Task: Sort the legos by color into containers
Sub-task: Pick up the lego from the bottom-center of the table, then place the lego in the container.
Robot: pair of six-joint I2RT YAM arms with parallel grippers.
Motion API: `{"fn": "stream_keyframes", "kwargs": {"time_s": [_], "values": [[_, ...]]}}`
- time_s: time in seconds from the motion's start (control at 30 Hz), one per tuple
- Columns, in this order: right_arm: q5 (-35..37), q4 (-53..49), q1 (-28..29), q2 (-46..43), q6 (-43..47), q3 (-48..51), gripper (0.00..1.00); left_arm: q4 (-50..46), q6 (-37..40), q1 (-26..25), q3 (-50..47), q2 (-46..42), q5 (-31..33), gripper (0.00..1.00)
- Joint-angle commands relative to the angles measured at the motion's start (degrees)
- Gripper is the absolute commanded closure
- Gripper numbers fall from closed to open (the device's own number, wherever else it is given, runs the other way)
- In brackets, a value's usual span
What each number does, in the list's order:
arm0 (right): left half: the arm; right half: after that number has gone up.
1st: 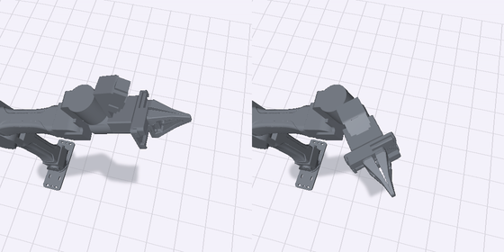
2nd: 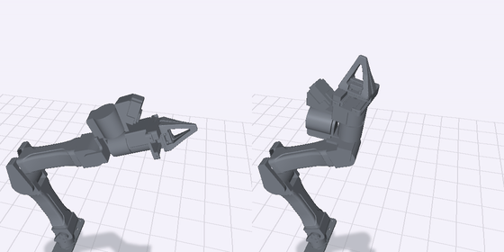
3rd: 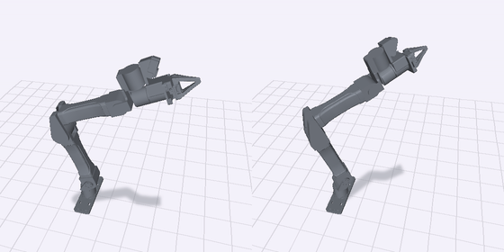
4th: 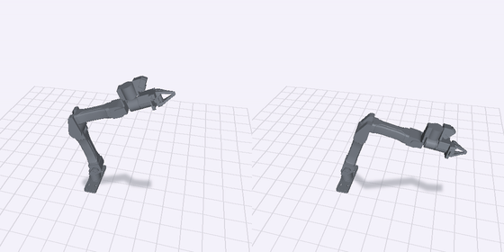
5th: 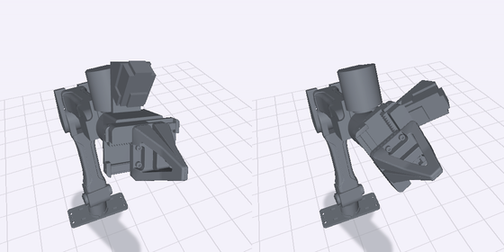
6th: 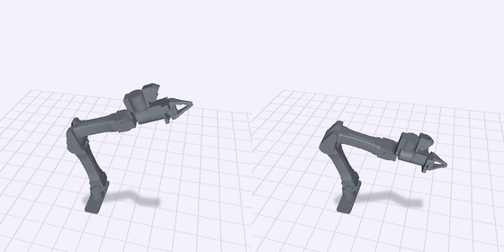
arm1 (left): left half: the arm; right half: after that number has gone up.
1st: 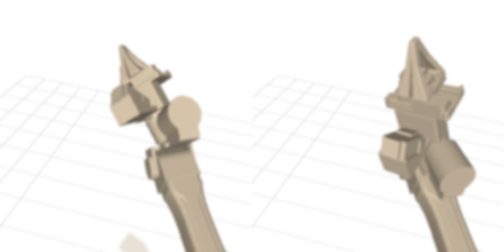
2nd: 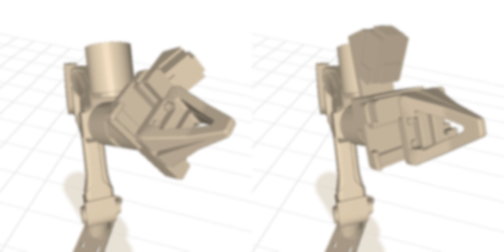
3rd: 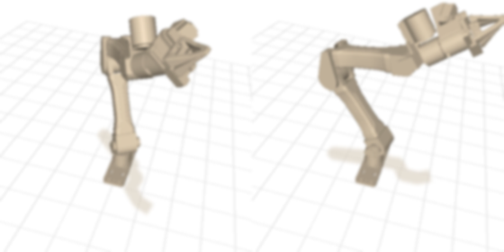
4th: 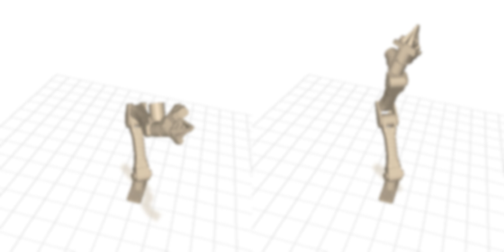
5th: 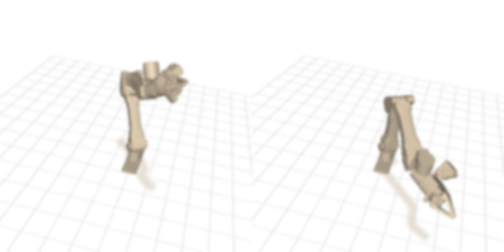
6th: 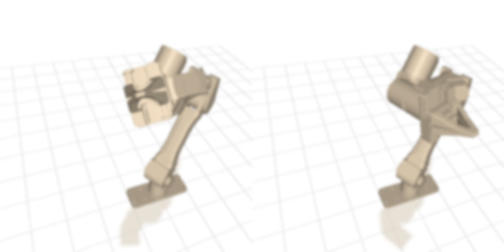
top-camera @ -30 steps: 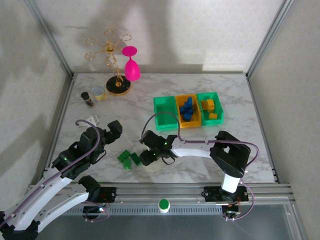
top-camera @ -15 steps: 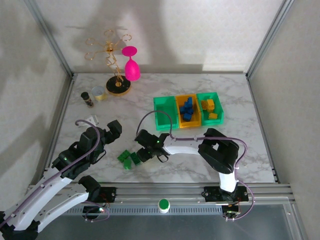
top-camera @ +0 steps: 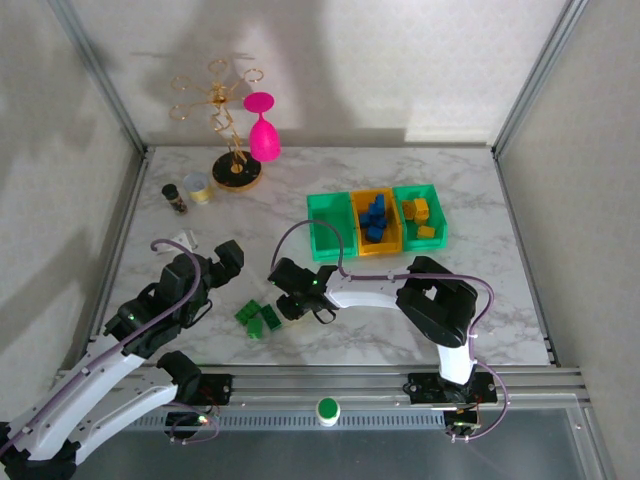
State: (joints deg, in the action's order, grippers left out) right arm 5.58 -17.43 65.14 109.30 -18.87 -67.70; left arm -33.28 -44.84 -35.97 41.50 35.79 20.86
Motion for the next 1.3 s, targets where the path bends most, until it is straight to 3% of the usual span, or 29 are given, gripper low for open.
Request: {"fn": "stream_keyframes", "kwargs": {"time_s": [0.0, 0.23, 0.67, 0.97, 1.27], "values": [[1.4, -2.3, 0.3, -1.0, -0.6, -1.6, 0.78, -0.1, 0.4, -0.3, -0.4, 0.1, 0.5, 0.0], [2.2, -3.6, -2.5, -7.3, -2.9, -1.6, 0.78, 1.7, 2.0, -0.3, 0.7, 1.4, -0.3, 0.0], [8.4, -10.7, -14.0, -16.3, -6.0, -7.5, 0.78, 10.2, 7.3, -0.3, 5.7, 9.5, -5.8, 0.01], [11.5, -12.9, -21.6, -12.1, -5.8, -15.1, 0.78, 16.4, 9.0, -0.3, 7.3, 15.8, -9.9, 0.0], [11.9, -12.1, -24.4, -1.8, -3.4, -22.2, 0.78, 19.4, 8.9, -0.3, 7.4, 19.1, -11.6, 0.01]]}}
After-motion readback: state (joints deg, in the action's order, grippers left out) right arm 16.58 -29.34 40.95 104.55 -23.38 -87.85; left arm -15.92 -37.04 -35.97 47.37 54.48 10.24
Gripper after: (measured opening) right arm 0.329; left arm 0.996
